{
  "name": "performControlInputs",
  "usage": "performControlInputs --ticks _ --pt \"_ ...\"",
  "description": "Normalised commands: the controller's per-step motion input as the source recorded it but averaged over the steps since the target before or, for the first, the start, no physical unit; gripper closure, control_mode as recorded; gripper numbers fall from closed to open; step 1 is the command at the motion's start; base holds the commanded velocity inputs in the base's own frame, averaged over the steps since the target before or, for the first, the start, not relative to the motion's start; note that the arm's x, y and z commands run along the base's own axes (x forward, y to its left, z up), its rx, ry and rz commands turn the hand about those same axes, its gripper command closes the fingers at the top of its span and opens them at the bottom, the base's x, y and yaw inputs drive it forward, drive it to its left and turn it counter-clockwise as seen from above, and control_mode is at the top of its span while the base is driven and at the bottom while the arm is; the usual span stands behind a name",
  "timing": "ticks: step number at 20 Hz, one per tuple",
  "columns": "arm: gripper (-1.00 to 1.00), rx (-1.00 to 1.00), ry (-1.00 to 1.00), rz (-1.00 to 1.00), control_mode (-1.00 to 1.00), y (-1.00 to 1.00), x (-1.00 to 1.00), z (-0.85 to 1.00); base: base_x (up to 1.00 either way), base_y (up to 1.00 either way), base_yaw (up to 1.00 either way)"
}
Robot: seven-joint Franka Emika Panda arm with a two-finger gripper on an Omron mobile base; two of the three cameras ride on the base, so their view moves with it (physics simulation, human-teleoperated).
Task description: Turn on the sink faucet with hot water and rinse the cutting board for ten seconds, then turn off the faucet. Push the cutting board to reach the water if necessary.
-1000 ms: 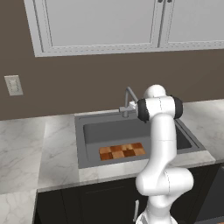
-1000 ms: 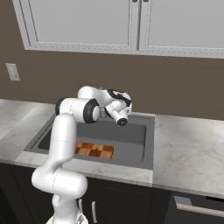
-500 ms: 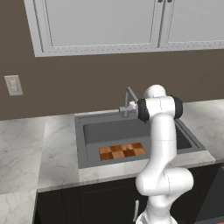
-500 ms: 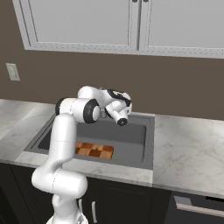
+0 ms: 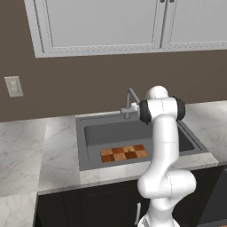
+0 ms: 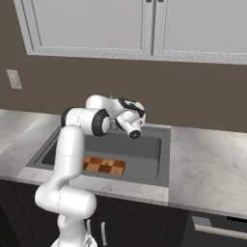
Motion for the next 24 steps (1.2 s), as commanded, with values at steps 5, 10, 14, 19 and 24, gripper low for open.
performControlInputs --ticks 5,10,14,19,24 --pt "-1.00 0.00 0.00 0.00 -1.00 0.00 0.00 0.00 0.00 0.00 0.00" --pt "-1.00 0.00 0.00 0.00 -1.00 0.00 0.00 0.00 0.00 0.00 0.00" --pt "-1.00 0.00 0.00 0.00 -1.00 0.00 0.00 0.00 0.00 0.00 0.00" --pt "-1.00 0.00 0.00 0.00 -1.00 0.00 0.00 0.00 0.00 0.00 0.00" --pt "-1.00 0.00 0.00 0.00 -1.00 0.00 0.00 0.00 0.00 0.00 0.00"
